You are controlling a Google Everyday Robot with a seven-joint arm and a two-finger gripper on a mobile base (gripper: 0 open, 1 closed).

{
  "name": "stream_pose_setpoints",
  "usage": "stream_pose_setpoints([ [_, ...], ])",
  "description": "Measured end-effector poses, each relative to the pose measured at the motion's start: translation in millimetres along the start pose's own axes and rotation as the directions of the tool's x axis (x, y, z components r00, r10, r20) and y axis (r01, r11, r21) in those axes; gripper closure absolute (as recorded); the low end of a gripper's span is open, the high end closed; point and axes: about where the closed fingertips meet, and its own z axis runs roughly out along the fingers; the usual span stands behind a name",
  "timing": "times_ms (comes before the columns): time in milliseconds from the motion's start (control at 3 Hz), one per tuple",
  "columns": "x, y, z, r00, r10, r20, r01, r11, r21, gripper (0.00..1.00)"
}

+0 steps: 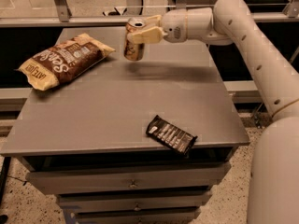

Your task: Move orange can near brown chip bag

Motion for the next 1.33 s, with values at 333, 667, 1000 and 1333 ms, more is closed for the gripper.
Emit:
stream_pose_setpoints([
  [333, -3.1, 1.0, 30.1, 0.999, -0.024, -0.023, 0.023, 0.9988, -0.043, 1.00],
  [667, 4.6, -1.4, 49.7, 0.997, -0.040, -0.067, 0.036, 0.9973, -0.064, 1.00],
  [1000, 12.7, -1.8, 61.8, 0.994, -0.044, -0.099, 0.036, 0.9962, -0.079, 1.00],
  [1333, 17.1, -1.3, 69.9, 0.992, -0.040, -0.118, 0.029, 0.9953, -0.093, 0.82],
])
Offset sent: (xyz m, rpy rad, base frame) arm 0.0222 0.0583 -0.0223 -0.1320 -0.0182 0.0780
